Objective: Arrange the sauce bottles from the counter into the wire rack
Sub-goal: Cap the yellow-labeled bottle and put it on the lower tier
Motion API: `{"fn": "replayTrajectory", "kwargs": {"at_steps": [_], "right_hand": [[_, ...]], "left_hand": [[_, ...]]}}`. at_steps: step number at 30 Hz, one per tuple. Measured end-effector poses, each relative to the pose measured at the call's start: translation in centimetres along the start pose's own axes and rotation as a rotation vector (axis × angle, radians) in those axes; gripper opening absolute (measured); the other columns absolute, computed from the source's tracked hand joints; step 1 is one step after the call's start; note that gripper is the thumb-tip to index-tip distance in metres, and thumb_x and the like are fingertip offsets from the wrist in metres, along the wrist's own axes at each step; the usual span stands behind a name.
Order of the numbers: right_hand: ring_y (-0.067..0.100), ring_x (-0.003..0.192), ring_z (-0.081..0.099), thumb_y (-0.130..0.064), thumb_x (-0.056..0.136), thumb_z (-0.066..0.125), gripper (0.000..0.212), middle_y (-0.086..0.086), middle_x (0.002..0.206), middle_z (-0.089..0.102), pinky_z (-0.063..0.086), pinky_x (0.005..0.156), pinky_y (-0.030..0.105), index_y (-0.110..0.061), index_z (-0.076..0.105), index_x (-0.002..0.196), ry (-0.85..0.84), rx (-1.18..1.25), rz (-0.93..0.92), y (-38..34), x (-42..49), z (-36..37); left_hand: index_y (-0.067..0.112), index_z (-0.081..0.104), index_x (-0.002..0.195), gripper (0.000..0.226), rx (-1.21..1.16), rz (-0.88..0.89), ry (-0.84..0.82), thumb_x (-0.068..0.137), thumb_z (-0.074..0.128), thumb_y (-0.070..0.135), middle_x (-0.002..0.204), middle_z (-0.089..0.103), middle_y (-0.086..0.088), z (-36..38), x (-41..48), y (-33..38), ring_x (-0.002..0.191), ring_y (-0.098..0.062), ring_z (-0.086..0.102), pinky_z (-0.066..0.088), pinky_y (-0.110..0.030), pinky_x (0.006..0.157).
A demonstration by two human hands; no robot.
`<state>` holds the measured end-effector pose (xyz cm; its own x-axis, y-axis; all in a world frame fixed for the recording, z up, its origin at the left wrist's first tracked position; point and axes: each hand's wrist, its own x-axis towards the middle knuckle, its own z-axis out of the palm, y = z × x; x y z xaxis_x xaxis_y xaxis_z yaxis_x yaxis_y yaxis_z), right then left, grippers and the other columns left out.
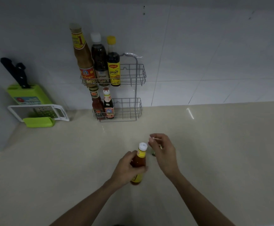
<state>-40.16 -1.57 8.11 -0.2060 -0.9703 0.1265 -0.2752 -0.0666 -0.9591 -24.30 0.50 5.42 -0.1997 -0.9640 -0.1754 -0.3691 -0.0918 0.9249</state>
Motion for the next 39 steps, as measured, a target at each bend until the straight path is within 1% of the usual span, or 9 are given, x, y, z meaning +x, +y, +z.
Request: {"fn": "replayTrajectory", "kwargs": {"at_steps": [2,4,9,11,14,22,32,36,39], "right_hand": [[0.017,0.097,0.068,-0.017,0.092,0.062,0.008,-0.003,0.099,0.070,0.055,0.081,0.032,-0.019,0.065,0.099,-0.047,0.179,0.028,-2.9,0.4,0.8],[0.017,0.098,0.066,-0.012,0.092,0.061,0.008,-0.003,0.102,0.072,0.053,0.083,0.030,-0.015,0.066,0.098,-0.157,0.202,-0.019,-4.4,0.4,1.4],[0.014,0.098,0.065,-0.006,0.093,0.059,0.010,0.006,0.105,0.071,0.052,0.083,0.030,-0.005,0.067,0.098,-0.337,0.314,-0.024,-6.4,0.8,1.7],[0.014,0.099,0.064,-0.004,0.093,0.057,0.009,0.011,0.109,0.070,0.051,0.082,0.028,-0.001,0.064,0.098,-0.435,0.411,0.045,-7.3,1.2,1.5],[0.023,0.115,0.063,0.001,0.094,0.052,0.009,0.018,0.120,0.067,0.053,0.088,0.033,-0.003,0.058,0.090,-0.591,0.540,0.125,-8.6,1.6,1.1],[0.035,0.123,0.057,0.003,0.089,0.053,0.010,0.017,0.121,0.065,0.053,0.092,0.035,-0.006,0.050,0.085,-0.871,0.610,0.175,-9.9,2.7,-0.2],[0.035,0.122,0.057,0.007,0.087,0.054,0.011,0.016,0.118,0.066,0.054,0.093,0.035,-0.002,0.056,0.093,-0.970,0.575,0.178,-10.8,3.0,0.0],[0.030,0.120,0.060,0.003,0.089,0.057,0.024,0.017,0.123,0.065,0.052,0.094,0.032,0.002,0.059,0.113,-0.973,0.318,0.126,-11.9,3.1,0.0],[0.022,0.114,0.064,-0.001,0.089,0.061,0.027,0.010,0.119,0.069,0.053,0.092,0.029,-0.003,0.065,0.116,-0.972,0.153,0.074,-12.4,3.3,0.1]], "left_hand": [[0.020,0.062,0.093,0.047,-0.040,-0.029,0.004,0.054,0.073,0.043,0.095,0.057,-0.012,-0.7,0.0,0.8,0.088,-0.022,0.060,0.049,-0.037,0.080],[0.020,0.061,0.092,0.042,-0.120,-0.053,-0.002,0.055,0.074,0.035,0.095,0.056,-0.016,-1.4,0.1,1.6,0.086,-0.026,0.061,0.050,-0.040,0.078],[0.005,0.060,0.090,0.033,-0.385,-0.103,-0.132,0.058,0.063,0.010,0.072,0.055,-0.010,-3.4,-0.2,3.1,0.066,-0.025,0.054,0.043,-0.037,0.064],[0.001,0.058,0.086,0.034,-0.534,-0.116,-0.250,0.053,0.059,0.010,0.073,0.053,-0.017,-4.1,-0.6,3.3,0.061,-0.028,0.053,0.044,-0.035,0.061],[0.003,0.057,0.084,0.038,-0.699,-0.150,-0.425,0.048,0.056,0.015,0.072,0.055,-0.015,-4.8,-1.0,3.6,0.053,-0.028,0.057,0.045,-0.032,0.060],[0.006,0.058,0.087,0.042,-0.864,-0.155,-0.805,0.050,0.066,0.024,0.070,0.060,-0.010,-6.4,-1.5,3.7,0.055,-0.026,0.058,0.046,-0.033,0.064],[0.004,0.057,0.087,0.041,-0.916,-0.112,-0.866,0.052,0.065,0.024,0.071,0.063,-0.010,-7.2,-2.4,3.9,0.055,-0.026,0.060,0.048,-0.032,0.065],[0.004,0.057,0.086,0.041,-0.866,-0.122,-0.832,0.051,0.065,0.024,0.071,0.061,-0.010,-7.7,-2.5,3.6,0.055,-0.026,0.059,0.046,-0.033,0.065],[0.005,0.057,0.084,0.041,-0.750,-0.135,-0.762,0.050,0.066,0.025,0.070,0.060,-0.011,-8.2,-2.5,3.4,0.054,-0.025,0.058,0.045,-0.033,0.065]]}}
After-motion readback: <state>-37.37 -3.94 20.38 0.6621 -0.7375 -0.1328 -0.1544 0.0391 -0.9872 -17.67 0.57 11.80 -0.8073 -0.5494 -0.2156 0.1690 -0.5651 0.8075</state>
